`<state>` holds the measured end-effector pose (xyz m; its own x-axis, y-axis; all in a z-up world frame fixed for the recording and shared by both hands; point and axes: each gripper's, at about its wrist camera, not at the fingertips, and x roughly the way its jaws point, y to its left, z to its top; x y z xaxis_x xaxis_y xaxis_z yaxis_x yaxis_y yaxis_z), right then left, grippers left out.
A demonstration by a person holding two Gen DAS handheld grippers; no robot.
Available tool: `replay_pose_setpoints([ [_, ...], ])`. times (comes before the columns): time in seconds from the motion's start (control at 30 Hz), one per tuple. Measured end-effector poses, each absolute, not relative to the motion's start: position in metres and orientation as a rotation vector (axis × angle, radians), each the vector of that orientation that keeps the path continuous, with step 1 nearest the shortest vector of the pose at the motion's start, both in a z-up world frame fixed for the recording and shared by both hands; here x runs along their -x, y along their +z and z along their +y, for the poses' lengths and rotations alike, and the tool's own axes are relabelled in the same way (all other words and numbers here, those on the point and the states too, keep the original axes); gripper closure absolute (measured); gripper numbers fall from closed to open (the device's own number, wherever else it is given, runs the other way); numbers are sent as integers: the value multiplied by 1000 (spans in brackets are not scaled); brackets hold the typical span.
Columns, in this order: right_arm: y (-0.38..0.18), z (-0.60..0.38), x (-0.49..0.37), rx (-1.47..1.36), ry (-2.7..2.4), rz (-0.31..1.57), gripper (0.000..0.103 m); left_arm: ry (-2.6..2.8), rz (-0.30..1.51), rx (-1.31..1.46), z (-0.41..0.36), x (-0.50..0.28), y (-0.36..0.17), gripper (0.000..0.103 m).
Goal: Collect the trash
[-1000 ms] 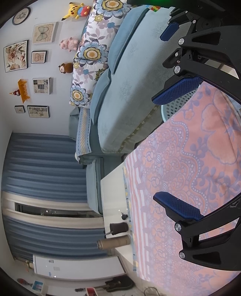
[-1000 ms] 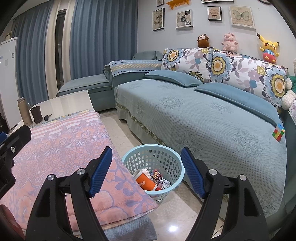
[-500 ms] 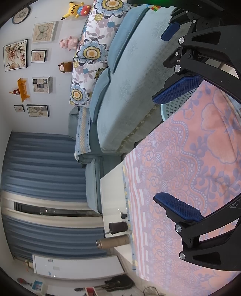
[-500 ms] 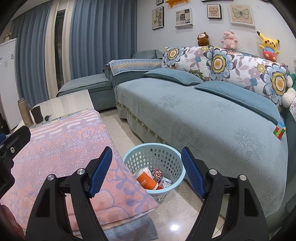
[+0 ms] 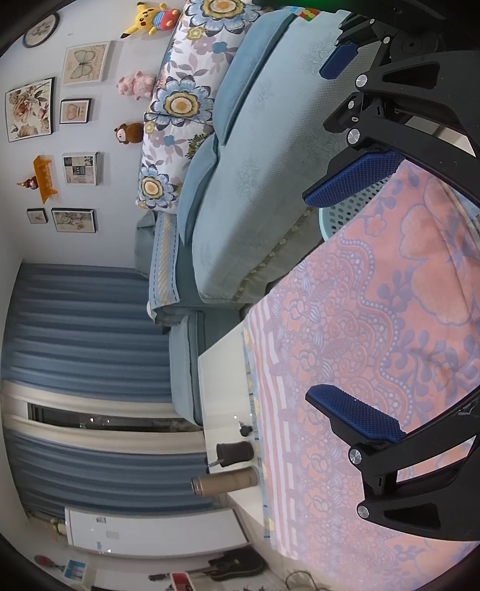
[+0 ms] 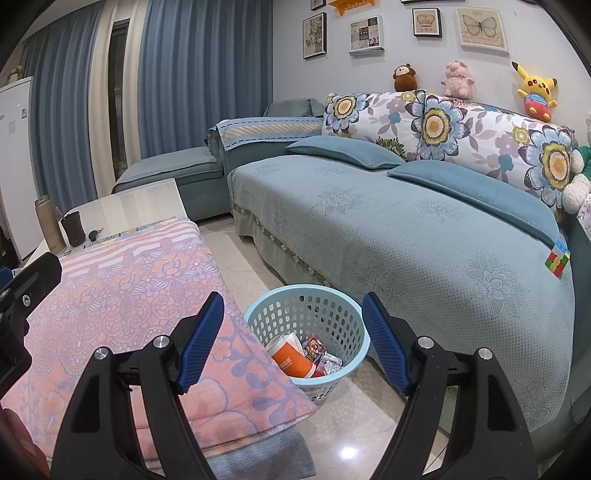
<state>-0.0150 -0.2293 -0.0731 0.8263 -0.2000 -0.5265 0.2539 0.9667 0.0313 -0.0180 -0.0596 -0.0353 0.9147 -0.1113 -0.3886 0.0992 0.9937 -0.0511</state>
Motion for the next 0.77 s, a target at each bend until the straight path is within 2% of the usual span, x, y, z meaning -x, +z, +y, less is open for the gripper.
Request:
replay_pose_setpoints([
  [0.77,-76,-230,17,-107,-244,549,29,-109,446,63,-51,11,-41,8],
])
